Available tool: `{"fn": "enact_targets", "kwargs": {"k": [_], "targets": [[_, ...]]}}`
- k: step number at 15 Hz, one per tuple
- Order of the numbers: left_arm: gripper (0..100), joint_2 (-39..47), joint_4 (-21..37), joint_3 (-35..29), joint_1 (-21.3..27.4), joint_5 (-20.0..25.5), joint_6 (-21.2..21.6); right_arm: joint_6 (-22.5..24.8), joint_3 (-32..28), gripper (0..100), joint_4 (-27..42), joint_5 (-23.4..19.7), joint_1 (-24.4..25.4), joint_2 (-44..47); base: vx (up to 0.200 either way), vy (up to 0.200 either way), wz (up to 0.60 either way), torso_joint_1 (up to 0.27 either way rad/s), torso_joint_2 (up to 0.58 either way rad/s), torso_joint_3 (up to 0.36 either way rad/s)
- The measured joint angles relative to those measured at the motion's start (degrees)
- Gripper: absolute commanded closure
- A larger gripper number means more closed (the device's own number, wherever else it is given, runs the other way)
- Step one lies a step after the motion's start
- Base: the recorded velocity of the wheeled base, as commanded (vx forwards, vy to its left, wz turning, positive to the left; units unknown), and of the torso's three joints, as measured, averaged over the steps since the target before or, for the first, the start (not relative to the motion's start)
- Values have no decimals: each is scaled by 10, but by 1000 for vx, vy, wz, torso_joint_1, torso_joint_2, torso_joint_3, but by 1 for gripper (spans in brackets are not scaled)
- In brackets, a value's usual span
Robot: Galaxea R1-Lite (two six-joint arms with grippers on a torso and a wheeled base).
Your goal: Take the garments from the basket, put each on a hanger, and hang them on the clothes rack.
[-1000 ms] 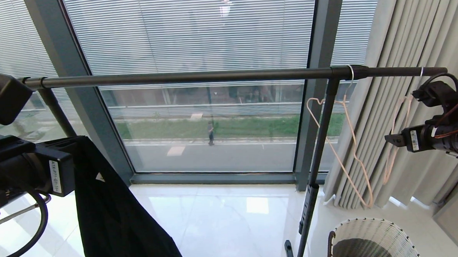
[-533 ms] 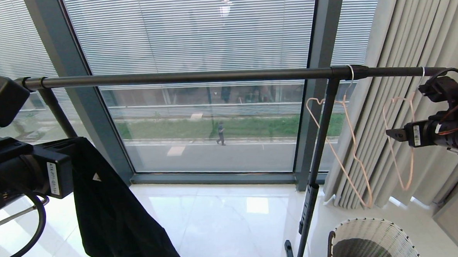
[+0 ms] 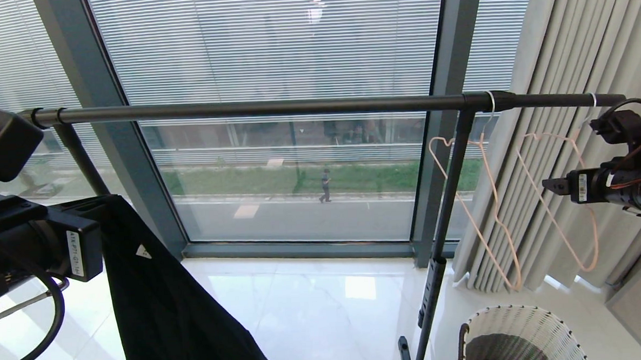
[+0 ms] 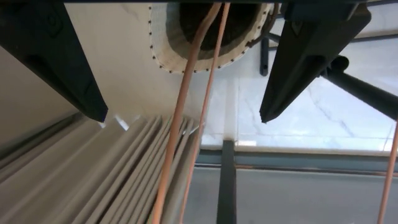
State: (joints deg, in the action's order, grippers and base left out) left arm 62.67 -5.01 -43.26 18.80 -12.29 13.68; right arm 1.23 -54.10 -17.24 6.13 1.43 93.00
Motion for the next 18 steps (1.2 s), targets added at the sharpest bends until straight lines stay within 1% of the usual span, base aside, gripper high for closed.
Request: {"fn": "enact_targets", "kwargs": {"k": [2, 7, 8, 10, 18], "targets": [[100, 0, 0, 0, 0, 0, 1, -13, 1, 0, -1, 0, 0, 11, 0, 0, 0, 0, 0, 0], [100, 1, 0, 0, 0, 0, 1, -18, 0, 0, -4, -6, 0, 26, 0, 0, 0, 0, 0, 0], [100, 1, 0, 0, 0, 0, 1, -19, 0, 100, -6, -10, 0, 28, 0, 0, 0, 0, 0, 0], [100, 2, 0, 0, 0, 0, 2, -20, 0, 100, -9, -16, 0, 32, 0, 0, 0, 0, 0, 0], [100, 1, 0, 1, 0, 0, 1, -14, 0, 100, -18, -16, 1, 34, 0, 0, 0, 0, 0, 0]]}}
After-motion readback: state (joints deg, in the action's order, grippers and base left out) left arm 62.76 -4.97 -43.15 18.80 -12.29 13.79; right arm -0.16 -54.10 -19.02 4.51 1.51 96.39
